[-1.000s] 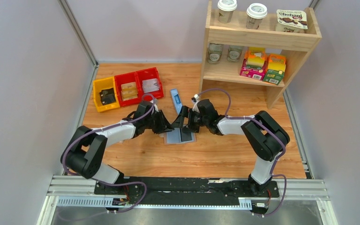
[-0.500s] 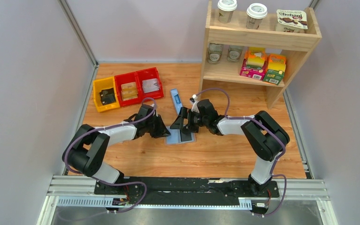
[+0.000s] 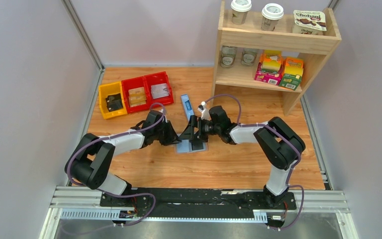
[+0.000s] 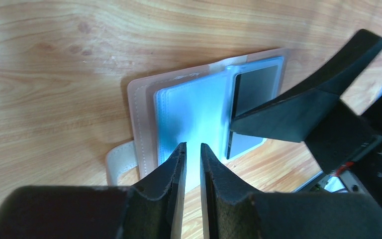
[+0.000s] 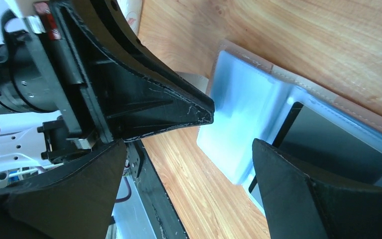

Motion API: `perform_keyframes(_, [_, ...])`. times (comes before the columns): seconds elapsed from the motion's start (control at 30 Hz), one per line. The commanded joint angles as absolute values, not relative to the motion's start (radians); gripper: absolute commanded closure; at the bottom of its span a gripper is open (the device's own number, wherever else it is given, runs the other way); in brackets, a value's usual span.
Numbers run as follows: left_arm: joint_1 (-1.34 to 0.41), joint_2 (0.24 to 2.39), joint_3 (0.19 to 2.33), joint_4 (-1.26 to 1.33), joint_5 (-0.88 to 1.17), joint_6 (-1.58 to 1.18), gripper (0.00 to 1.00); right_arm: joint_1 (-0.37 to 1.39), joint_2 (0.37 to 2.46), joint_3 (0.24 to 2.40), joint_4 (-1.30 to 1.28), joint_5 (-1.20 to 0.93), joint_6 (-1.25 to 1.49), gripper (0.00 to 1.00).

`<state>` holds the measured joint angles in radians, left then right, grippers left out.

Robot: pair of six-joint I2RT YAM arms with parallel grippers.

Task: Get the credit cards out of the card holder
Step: Remove the credit card from the card holder.

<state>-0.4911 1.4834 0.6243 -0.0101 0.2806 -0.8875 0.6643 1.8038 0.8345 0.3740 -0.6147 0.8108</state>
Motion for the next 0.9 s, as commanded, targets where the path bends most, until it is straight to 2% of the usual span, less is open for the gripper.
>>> perform_keyframes(0.0, [-0.495, 1.448, 0.66, 0.061, 0.313, -0.92, 0.76, 0.669, 1.862, 0.859, 0.462, -0.698, 0.839, 0.0])
perform_keyframes(0.57, [-0.506, 1.646, 0.744, 0.224, 0.411, -1.042, 0.78, 0.638, 1.868, 0.862, 0.42, -0.726, 0.825, 0.0])
perform_keyframes(0.7, [-0.508, 1.666, 0.727, 0.233, 0.407, -1.052, 0.77, 0.618, 1.806, 0.818, 0.431, -0.692, 0.819, 0.0])
perform_keyframes(0.87, [-0.508, 1.681, 0.68, 0.25, 0.405, -1.051, 0.77, 0.598, 1.703, 0.811, 0.284, -0.565, 0.726, 0.0])
